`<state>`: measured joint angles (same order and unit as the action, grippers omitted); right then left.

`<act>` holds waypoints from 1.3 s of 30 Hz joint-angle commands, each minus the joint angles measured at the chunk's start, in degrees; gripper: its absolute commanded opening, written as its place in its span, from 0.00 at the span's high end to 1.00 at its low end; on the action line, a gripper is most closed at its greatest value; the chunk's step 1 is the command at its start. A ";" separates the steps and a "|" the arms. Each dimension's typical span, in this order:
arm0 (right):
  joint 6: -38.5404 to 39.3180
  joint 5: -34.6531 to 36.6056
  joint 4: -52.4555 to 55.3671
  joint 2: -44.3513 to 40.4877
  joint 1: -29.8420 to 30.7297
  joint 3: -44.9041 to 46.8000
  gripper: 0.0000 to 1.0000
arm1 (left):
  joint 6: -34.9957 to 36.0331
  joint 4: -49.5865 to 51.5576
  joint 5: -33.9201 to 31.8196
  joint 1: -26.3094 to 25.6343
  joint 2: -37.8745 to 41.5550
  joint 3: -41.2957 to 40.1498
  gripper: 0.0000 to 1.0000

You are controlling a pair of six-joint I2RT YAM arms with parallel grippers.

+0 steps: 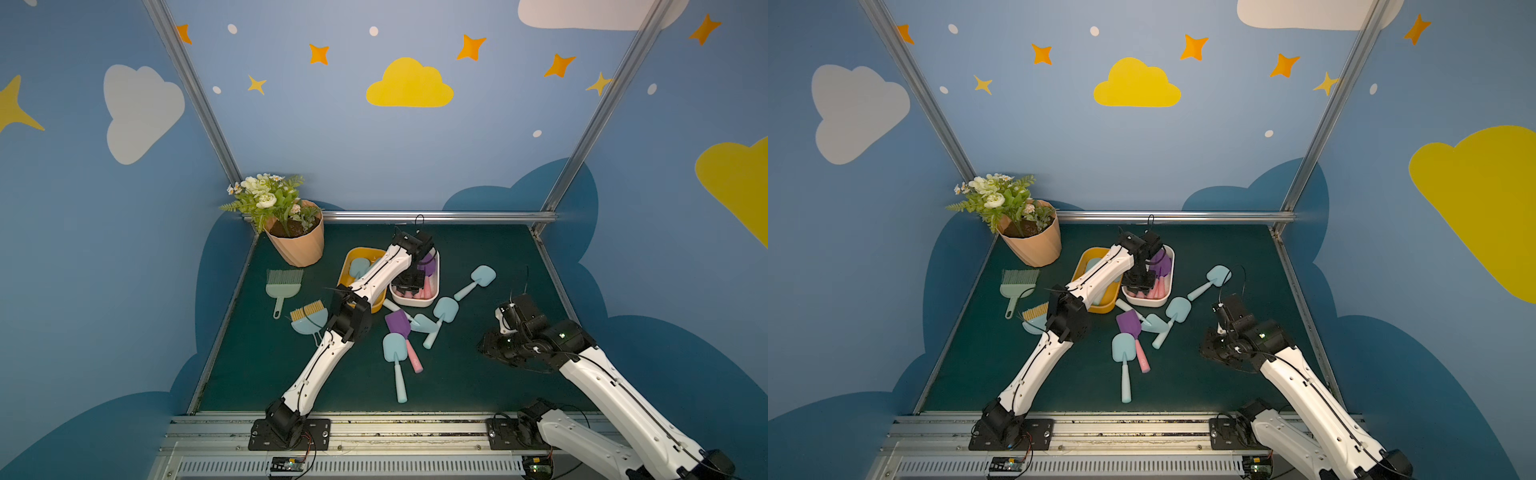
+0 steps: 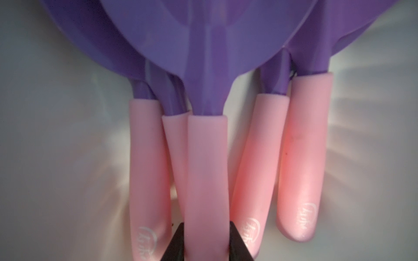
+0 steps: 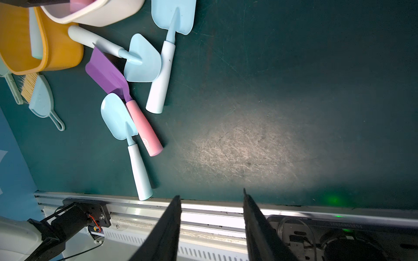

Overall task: Sort the small shovels by color and place them into the storage box
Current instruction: Place the shovel in the storage box.

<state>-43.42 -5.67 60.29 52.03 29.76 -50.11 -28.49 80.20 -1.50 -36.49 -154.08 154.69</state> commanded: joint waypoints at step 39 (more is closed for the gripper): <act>0.46 -0.24 1.12 -0.11 -0.62 -0.75 0.54 | 1.81 0.44 1.49 -0.23 6.27 0.11 0.69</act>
<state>-43.44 -5.72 60.31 51.99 29.41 -49.69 -28.12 80.20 -0.60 -36.51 -151.59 154.69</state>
